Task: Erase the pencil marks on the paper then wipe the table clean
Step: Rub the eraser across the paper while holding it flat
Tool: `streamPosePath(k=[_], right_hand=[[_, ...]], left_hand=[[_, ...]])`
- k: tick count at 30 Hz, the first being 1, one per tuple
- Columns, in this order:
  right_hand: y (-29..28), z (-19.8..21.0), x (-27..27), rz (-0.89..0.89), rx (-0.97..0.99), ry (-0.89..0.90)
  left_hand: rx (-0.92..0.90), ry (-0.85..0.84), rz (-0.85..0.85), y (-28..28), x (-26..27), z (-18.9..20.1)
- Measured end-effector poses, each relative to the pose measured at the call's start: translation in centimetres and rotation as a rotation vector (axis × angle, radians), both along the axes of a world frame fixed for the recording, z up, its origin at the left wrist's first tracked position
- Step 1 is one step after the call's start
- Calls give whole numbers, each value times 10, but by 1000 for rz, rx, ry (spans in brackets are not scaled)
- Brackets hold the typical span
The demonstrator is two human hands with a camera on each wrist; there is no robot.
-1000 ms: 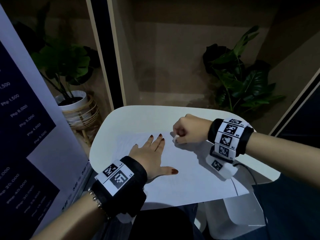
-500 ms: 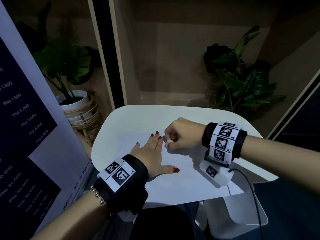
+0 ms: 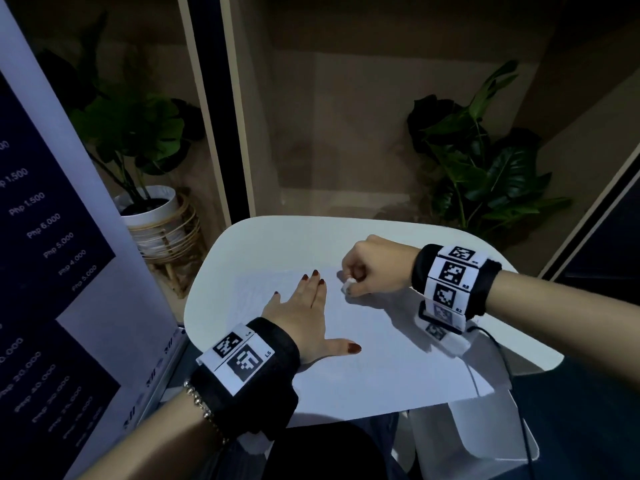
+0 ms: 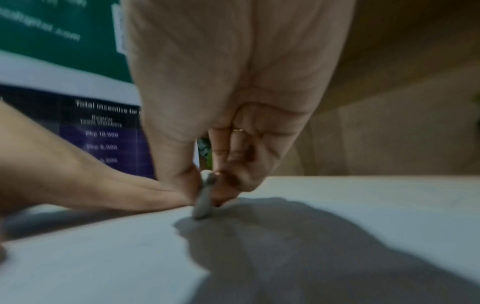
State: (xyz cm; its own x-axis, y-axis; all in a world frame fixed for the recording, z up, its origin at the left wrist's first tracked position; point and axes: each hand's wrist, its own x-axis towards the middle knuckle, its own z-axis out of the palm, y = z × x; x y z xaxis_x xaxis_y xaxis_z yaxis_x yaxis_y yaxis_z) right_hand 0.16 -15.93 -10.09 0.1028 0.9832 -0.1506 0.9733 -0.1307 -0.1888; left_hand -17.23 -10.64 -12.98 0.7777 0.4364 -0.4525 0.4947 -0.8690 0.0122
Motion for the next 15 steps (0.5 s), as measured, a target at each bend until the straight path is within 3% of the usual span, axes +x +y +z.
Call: streamPosePath(k=[4, 8, 10, 15], right_hand=[[5, 9, 7, -20, 1, -109], [1, -1, -11, 49, -46, 93], [0, 1, -2, 0, -55, 121], [11, 11, 37, -162, -38, -114]], left_hand=[[4, -5, 2, 0, 0, 0], [-1, -13, 0, 1, -1, -1], [0, -10, -1, 0, -2, 0], [13, 7, -1, -1, -2, 2]])
